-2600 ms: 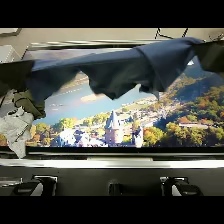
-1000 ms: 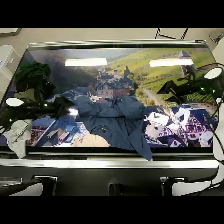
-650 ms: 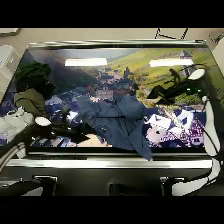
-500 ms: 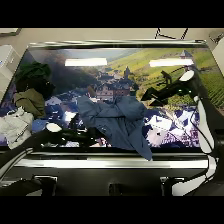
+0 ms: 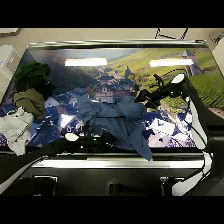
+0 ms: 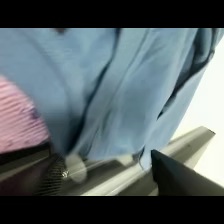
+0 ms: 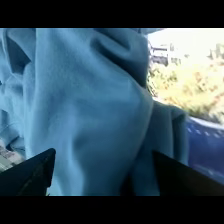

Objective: Fold the clothes and pants, and hang the long-sleeved shirts on hangers.

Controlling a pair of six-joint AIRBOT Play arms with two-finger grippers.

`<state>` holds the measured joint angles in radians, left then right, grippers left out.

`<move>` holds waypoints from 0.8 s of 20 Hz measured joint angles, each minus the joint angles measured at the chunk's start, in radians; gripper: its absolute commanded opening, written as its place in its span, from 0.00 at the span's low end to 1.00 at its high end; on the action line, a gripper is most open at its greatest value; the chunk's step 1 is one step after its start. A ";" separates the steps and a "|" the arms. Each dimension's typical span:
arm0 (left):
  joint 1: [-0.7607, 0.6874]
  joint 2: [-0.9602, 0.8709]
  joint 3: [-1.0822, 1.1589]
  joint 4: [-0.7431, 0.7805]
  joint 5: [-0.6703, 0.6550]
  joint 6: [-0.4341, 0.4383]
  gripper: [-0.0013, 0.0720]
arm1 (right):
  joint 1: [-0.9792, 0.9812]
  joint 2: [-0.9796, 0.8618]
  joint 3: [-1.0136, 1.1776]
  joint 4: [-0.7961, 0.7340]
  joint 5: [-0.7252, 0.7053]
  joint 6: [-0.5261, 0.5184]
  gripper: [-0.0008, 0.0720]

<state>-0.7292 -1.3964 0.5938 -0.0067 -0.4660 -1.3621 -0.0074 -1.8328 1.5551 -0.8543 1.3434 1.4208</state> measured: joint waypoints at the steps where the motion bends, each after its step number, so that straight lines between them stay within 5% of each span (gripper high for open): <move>1: -0.018 -0.004 0.008 0.003 0.045 0.001 0.33 | 0.010 -0.008 0.000 0.002 -0.005 0.000 0.82; 2: -0.033 -0.006 0.018 -0.010 0.090 0.000 0.21 | 0.022 -0.016 0.000 0.002 -0.009 0.001 0.67; 3: -0.044 -0.008 0.024 -0.015 0.119 0.000 0.06 | 0.035 -0.023 0.000 0.000 -0.017 0.002 0.34; 4: -0.052 -0.010 0.027 -0.016 0.136 0.003 0.05 | 0.047 -0.027 0.001 -0.002 -0.027 0.005 0.07; 10: 0.043 0.110 0.073 0.029 0.112 0.254 0.04 | 0.025 0.063 0.071 -0.058 -0.094 0.031 0.06; 16: 0.407 0.521 0.270 0.274 -0.066 0.358 0.04 | -0.125 0.426 0.176 -0.118 -0.188 0.038 0.06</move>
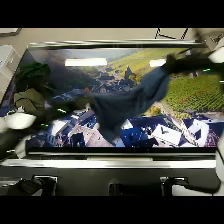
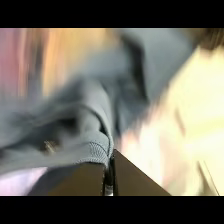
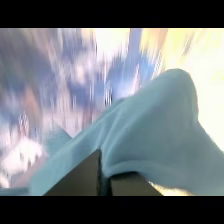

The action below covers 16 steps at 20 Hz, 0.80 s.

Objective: Fold the clothes and pants, and hang the long-sleeved shirts on hangers.

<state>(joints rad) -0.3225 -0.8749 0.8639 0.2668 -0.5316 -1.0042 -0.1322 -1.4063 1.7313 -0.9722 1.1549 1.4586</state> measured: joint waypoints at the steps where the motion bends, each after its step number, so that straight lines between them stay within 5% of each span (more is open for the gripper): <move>1: 0.064 0.064 0.042 0.016 -0.009 -0.001 0.04 | -0.016 0.069 0.006 -0.014 0.008 0.000 0.06; 6: 0.297 0.287 0.161 0.057 -0.011 -0.079 0.04 | -0.049 0.336 0.018 -0.092 0.154 0.051 0.06; 12: 0.381 0.294 0.153 0.140 -0.066 -0.142 0.04 | -0.056 0.414 -0.159 -0.174 0.454 0.144 0.06; 16: 0.385 0.175 0.022 0.207 -0.180 -0.209 0.04 | -0.056 0.405 -0.533 -0.148 0.302 0.128 0.07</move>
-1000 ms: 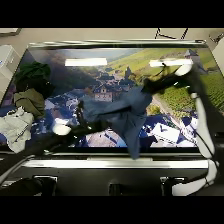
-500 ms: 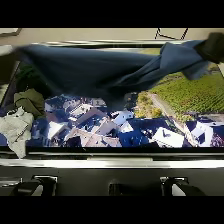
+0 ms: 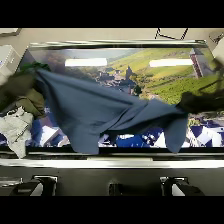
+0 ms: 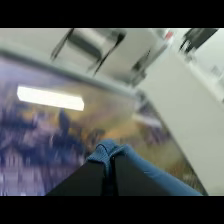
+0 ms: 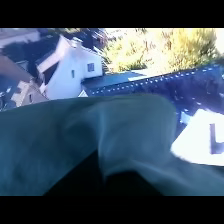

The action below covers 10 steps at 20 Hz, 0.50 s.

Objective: Fold the clothes and pants, and hang the long-sleeved shirts on hangers.

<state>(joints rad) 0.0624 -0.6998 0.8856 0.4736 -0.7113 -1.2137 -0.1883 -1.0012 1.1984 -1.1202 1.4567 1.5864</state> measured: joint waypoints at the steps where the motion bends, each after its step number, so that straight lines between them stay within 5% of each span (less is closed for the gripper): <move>1: -0.003 -0.037 -0.041 0.012 -0.018 -0.012 0.04 | 0.003 -0.017 -0.097 0.036 -0.089 -0.013 0.07; 2: -0.005 -0.074 -0.077 0.020 -0.029 -0.021 0.04 | 0.011 -0.041 -0.178 0.071 -0.170 -0.024 0.08; 3: -0.006 -0.110 -0.108 0.021 -0.039 -0.026 0.04 | 0.028 -0.074 -0.248 0.105 -0.248 -0.034 0.19; 5: -0.008 -0.185 -0.153 0.027 -0.051 -0.036 0.04 | 0.078 -0.159 -0.333 0.162 -0.363 -0.059 0.67; 7: -0.009 -0.248 -0.175 0.028 -0.058 -0.040 0.04 | 0.116 -0.236 -0.354 0.204 -0.427 -0.101 0.94; 10: 0.002 -0.305 -0.190 0.031 -0.053 -0.042 0.04 | 0.089 -0.292 -0.274 0.194 -0.428 -0.138 0.98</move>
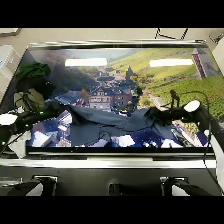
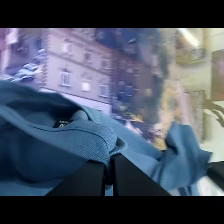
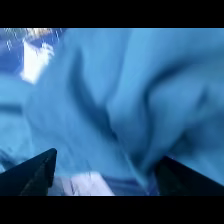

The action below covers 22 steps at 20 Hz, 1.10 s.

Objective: Fold the clothes and pants, and hang the long-sleeved shirts on hangers.

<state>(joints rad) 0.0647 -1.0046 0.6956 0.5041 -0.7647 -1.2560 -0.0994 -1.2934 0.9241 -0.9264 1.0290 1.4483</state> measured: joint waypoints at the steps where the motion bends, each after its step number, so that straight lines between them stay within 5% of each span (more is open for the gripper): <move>1: 0.007 -0.010 -0.002 0.000 0.003 0.000 0.05 | -0.037 -0.010 0.048 -0.029 0.027 -0.001 0.97; 9: 0.036 -0.034 -0.009 0.002 0.012 0.000 0.05 | -0.354 -0.046 0.113 -0.160 0.208 0.017 0.98; 21: 0.037 -0.036 -0.009 0.002 0.003 -0.001 0.05 | -0.294 -0.197 0.061 -0.070 0.099 -0.055 0.98; 22: 0.038 -0.036 -0.009 0.003 0.004 -0.001 0.12 | -0.290 -0.200 0.066 -0.070 0.100 -0.061 0.98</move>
<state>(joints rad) 0.1028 -1.0409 0.6868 0.5068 -0.7609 -1.2568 -0.3897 -1.4929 0.9901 -0.9966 1.1294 1.3876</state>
